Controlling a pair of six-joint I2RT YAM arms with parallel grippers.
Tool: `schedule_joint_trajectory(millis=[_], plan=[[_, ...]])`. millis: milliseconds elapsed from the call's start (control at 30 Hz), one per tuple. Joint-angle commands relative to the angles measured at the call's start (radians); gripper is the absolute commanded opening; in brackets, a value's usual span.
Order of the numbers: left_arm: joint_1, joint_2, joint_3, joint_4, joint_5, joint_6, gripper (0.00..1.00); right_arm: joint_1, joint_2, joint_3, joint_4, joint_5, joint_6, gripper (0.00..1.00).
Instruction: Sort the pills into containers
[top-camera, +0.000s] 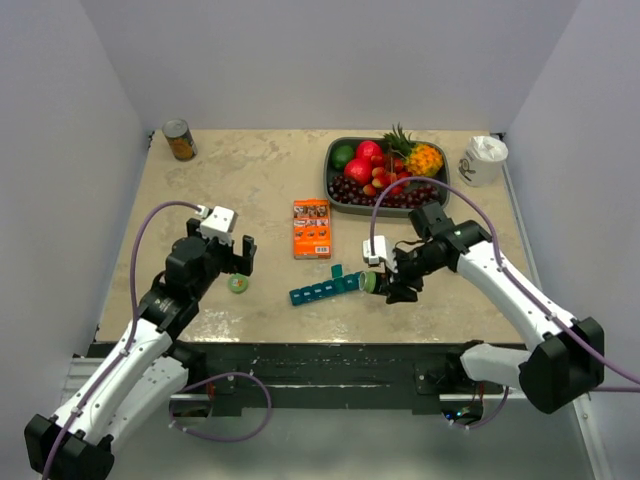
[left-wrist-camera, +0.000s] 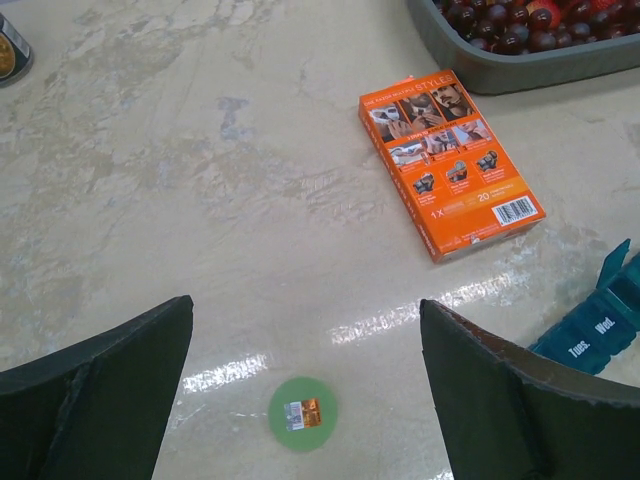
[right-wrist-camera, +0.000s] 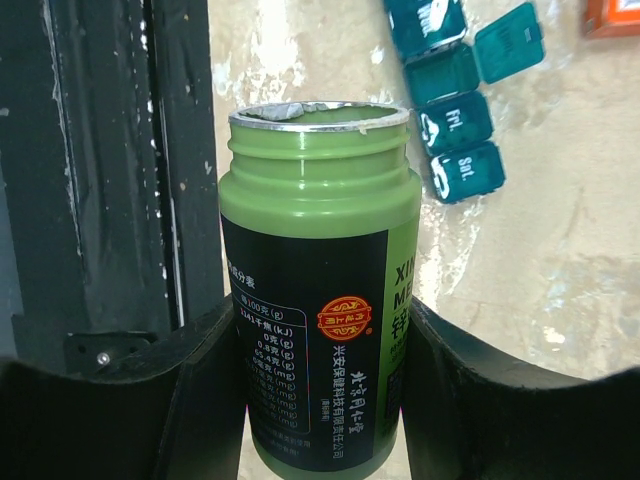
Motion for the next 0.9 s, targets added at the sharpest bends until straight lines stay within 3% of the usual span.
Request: schedule_joint_trajectory(millis=[0,200,433,867], plan=[[0.008,-0.009,0.036,0.016,-0.017,-0.007,0.99,0.036,0.054,0.051,0.053,0.062,0.070,0.00],[0.009,-0.006,0.037,0.016,-0.004,-0.007,0.99,0.077,0.131,0.068,0.139,0.128,0.150,0.00],[0.015,-0.020,0.037,0.018,0.000,-0.001,0.99,0.122,0.278,0.118,0.076,0.148,0.178,0.00],[0.015,-0.035,0.036,0.021,0.027,0.003,0.99,0.206,0.387,0.168,0.136,0.254,0.327,0.00]])
